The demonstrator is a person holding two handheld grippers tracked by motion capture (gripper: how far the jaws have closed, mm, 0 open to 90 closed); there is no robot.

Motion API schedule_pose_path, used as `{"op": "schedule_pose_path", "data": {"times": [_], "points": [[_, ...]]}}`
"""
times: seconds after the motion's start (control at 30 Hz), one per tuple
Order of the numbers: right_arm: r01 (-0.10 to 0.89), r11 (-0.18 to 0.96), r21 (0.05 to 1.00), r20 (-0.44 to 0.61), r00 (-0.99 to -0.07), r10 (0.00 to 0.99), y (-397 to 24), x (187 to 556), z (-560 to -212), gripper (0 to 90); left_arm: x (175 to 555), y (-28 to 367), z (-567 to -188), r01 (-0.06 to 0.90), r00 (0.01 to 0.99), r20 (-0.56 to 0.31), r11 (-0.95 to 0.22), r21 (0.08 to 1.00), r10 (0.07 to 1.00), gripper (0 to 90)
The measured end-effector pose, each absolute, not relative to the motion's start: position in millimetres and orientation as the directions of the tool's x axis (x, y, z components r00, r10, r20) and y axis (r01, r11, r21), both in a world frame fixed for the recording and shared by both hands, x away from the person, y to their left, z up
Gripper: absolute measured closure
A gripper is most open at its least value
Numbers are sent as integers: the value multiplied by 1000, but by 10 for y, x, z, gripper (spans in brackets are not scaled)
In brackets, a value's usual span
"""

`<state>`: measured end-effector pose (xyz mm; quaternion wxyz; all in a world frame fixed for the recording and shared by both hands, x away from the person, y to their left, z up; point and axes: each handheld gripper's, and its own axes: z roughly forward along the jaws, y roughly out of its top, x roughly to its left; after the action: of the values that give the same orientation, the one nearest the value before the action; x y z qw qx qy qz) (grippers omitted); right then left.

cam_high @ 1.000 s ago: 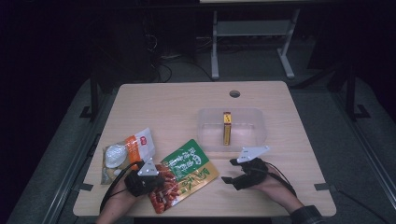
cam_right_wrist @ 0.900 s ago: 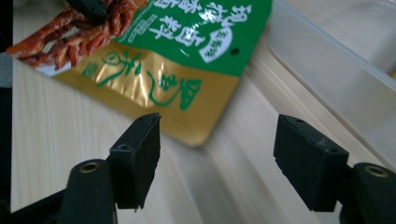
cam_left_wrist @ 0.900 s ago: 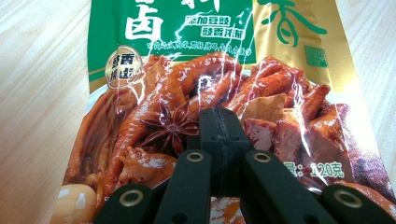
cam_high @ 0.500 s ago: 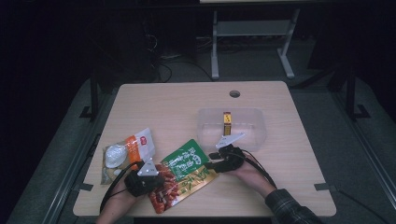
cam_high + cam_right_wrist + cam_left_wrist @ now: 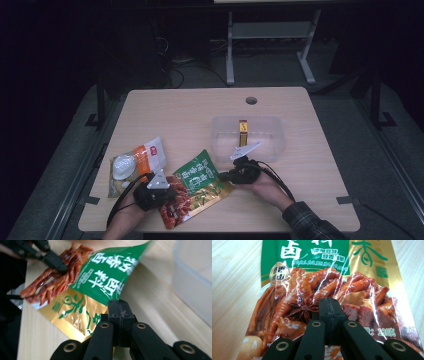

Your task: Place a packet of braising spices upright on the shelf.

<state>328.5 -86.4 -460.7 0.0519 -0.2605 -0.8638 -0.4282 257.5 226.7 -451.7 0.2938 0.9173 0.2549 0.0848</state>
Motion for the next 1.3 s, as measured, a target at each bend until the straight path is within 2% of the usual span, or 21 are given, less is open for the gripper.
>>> {"op": "schedule_pose_path", "data": {"times": [0.2, 0.43, 0.83, 0.9, 0.93, 0.97, 1.03, 1.13, 1.3], "points": [[449, 553, 702, 270, -886, 377, -952, 3090, -4560, 900, 2579, 2165, -4514, 411, 873, -29, -702, 581, 486, 900], [439, 580, 686, 248, -890, 382, -1216, 2826, -4527, 900, 2550, 1793, -4523, 354, 915, -54, -729, 586, 401, 900], [470, 553, 688, 218, -861, 460, -1783, 2653, -4502, 898, 2584, 1271, -4547, 276, 948, -48, -740, 614, 314, 899], [469, 546, 694, 218, -860, 462, -1814, 2652, -4501, 836, 2608, 1289, -4538, 288, 945, -59, -728, 622, 323, 896], [472, 543, 695, 217, -857, 467, -1820, 2655, -4497, 780, 2626, 1312, -4522, 293, 942, -61, -720, 629, 330, 815], [467, 543, 698, 212, -859, 466, -1829, 2659, -4495, 740, 2642, 1338, -4506, 300, 939, -66, -709, 638, 338, 806], [465, 534, 707, 199, -854, 481, -1845, 2651, -4487, 604, 2680, 1384, -4470, 304, 935, -66, -693, 654, 348, 758], [478, 515, 712, 210, -844, 493, -1887, 2650, -4489, 472, 2760, 1423, -4433, 283, 939, -44, -691, 666, 342, 627], [482, 471, 739, 206, -827, 522, -1979, 2622, -4473, 342, 2943, 1398, -4463, 278, 939, -40, -688, 670, 341, 447]]}}
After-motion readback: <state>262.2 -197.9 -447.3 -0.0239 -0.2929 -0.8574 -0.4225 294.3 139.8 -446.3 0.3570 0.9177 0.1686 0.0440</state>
